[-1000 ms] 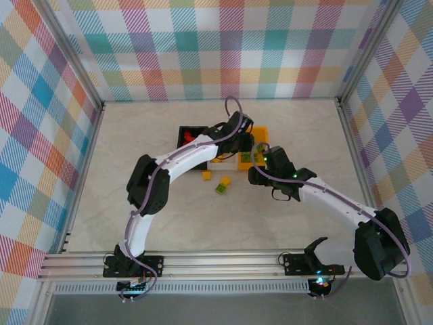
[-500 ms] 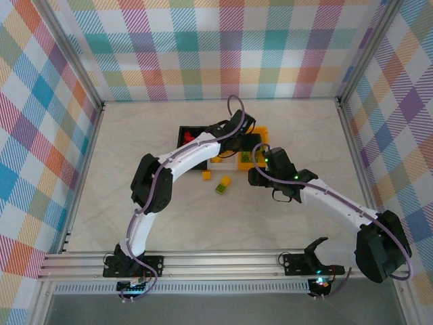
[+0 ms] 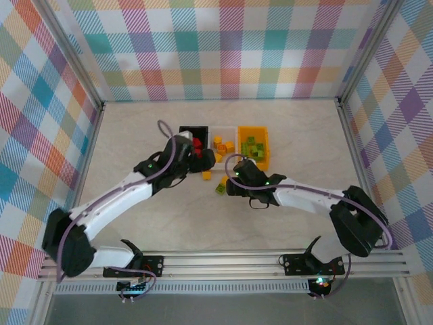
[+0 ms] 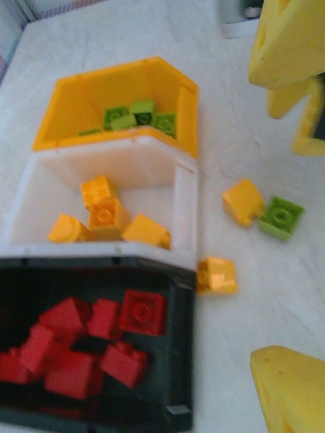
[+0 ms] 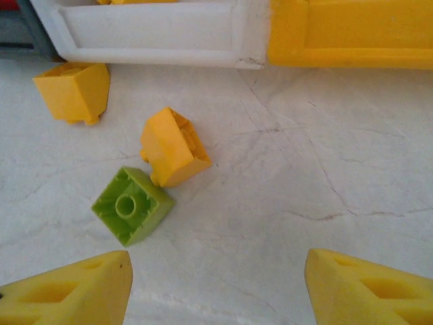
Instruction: Sort the legos into containers by color
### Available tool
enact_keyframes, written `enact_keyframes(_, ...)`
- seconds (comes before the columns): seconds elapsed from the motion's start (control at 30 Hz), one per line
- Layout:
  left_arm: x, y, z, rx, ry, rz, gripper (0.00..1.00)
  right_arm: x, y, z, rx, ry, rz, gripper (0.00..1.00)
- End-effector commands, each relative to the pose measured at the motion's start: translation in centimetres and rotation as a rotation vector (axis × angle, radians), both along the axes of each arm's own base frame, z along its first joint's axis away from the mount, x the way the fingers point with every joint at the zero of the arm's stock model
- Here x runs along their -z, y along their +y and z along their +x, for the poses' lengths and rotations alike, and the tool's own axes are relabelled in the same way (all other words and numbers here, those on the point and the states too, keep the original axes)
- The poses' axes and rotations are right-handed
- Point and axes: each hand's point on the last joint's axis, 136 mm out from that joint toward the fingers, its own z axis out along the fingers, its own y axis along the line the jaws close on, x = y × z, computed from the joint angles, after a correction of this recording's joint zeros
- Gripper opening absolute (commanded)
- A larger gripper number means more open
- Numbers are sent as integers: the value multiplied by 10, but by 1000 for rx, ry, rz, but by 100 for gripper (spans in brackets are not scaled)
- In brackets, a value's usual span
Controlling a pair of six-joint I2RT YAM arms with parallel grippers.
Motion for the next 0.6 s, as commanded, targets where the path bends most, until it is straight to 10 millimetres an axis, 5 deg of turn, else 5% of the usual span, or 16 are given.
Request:
enact_keyframes(0.0, 14, 28, -18, -58, -5, 33, 100, -10, 18, 21, 99, -34, 64, 69)
enact_keyframes(0.3, 47, 69, -60, -110, 4, 18, 100, 12, 36, 43, 147, -3, 22, 66)
enact_keyframes(0.57, 51, 73, -67, -107, -2, 2, 100, 26, 34, 52, 198, 25, -50, 66)
